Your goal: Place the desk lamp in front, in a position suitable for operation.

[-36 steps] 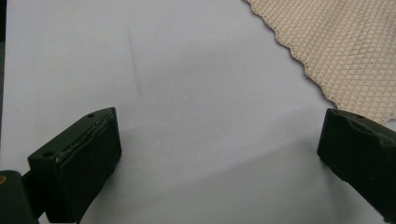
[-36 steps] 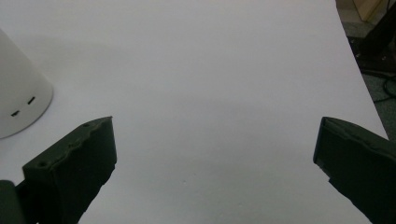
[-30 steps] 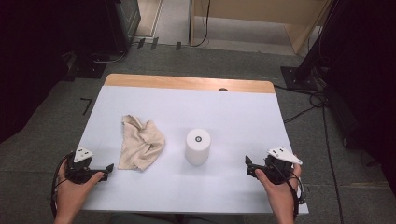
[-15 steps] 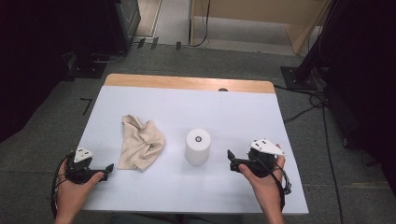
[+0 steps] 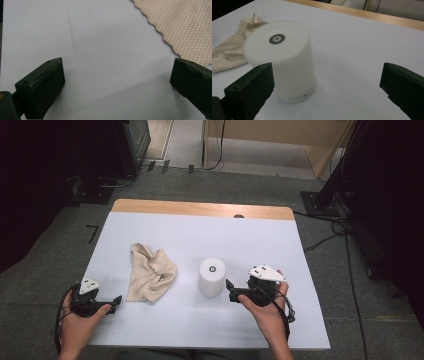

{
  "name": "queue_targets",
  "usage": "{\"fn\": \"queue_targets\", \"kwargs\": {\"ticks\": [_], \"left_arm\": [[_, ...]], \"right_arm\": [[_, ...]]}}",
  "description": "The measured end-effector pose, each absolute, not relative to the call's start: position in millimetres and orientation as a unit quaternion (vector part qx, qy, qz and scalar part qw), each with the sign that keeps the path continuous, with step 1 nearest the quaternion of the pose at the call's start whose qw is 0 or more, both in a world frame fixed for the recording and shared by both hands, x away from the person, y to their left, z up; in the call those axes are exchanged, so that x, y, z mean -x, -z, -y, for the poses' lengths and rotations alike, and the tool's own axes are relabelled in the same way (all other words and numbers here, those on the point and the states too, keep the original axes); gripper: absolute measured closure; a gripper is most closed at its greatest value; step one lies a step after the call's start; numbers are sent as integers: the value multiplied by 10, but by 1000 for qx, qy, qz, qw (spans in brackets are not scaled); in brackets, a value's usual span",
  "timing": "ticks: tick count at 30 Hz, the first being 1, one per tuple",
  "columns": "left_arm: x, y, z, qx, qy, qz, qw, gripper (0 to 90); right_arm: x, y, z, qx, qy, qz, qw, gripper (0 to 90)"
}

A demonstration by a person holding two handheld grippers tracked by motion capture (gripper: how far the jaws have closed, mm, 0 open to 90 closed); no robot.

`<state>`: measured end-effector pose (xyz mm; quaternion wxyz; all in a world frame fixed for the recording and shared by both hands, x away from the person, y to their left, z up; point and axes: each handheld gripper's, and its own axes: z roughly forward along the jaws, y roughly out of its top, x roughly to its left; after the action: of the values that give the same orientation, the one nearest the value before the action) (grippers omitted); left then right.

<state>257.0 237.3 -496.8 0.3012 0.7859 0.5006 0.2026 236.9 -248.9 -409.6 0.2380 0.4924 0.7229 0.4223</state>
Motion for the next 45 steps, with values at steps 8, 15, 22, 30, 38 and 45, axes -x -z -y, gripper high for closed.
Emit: {"fn": "queue_targets", "kwargs": {"ticks": [8,15,22,30,38,45], "left_arm": [[-2570,4968,-2373,-786,-202,-501,301,0],[-2570,4968,-2373,-786,-203,-500,301,0],[-2570,4967,-2373,-786,-203,-500,301,0],[-2570,4967,-2373,-787,-203,-500,301,0],[-2570,4967,-2373,-787,-203,-500,301,0],[-2570,4967,-2373,-786,-203,-500,301,0]], "right_arm": [[-2433,4125,2254,-470,-433,-736,222,0],[-2481,4156,2113,-460,-434,-743,219,0],[-2525,4193,1984,-461,-440,-736,228,0],[-2605,4303,1857,-457,-429,-745,227,0],[-2652,4411,1772,-455,-427,-747,229,2],[-2654,4472,1743,-461,-426,-741,239,69]]}}
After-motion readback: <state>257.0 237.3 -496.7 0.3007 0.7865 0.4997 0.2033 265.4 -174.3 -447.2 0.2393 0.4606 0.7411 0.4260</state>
